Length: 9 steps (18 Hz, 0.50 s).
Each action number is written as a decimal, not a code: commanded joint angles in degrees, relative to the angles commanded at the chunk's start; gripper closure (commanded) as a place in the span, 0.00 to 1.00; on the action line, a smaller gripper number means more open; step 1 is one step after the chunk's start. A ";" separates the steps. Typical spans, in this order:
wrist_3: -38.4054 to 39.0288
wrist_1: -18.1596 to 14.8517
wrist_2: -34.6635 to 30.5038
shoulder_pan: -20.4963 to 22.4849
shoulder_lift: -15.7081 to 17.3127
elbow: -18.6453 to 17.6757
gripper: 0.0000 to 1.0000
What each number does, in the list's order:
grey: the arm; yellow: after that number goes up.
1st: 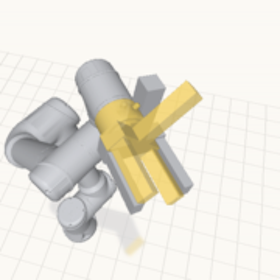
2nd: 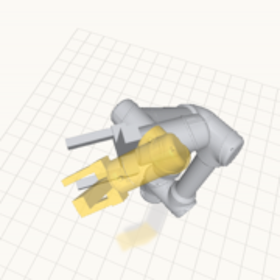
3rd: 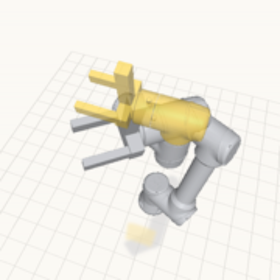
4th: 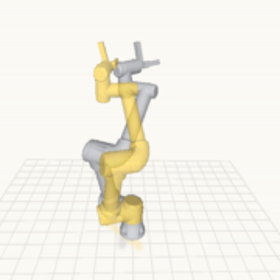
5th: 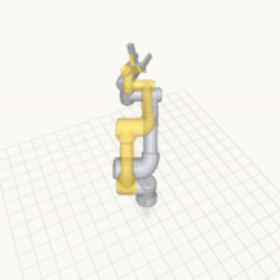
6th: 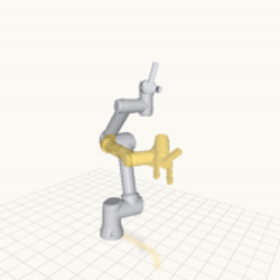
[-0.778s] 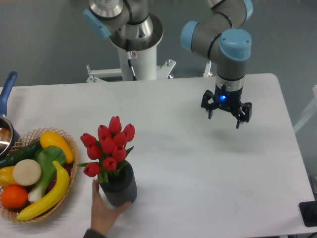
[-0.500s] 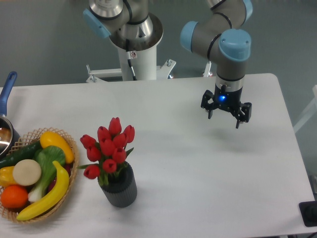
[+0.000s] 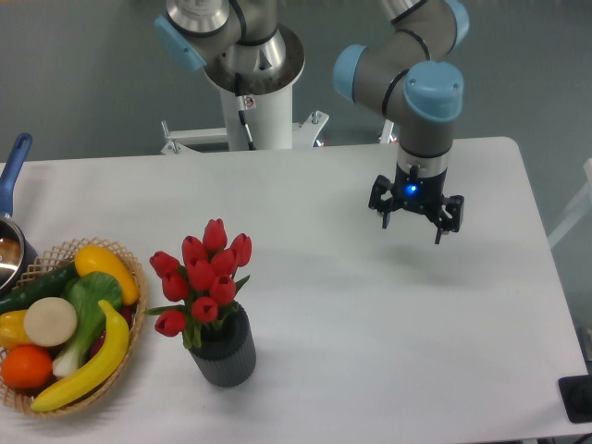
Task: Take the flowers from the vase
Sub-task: 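Move the open gripper toward the red tulip heads above the vase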
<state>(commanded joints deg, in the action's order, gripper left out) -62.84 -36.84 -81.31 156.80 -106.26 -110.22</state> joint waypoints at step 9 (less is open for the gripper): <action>1.32 0.80 10.39 -6.15 1.84 1.50 0.00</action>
<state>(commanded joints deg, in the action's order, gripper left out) -61.53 -36.04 -70.93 150.65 -104.42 -108.72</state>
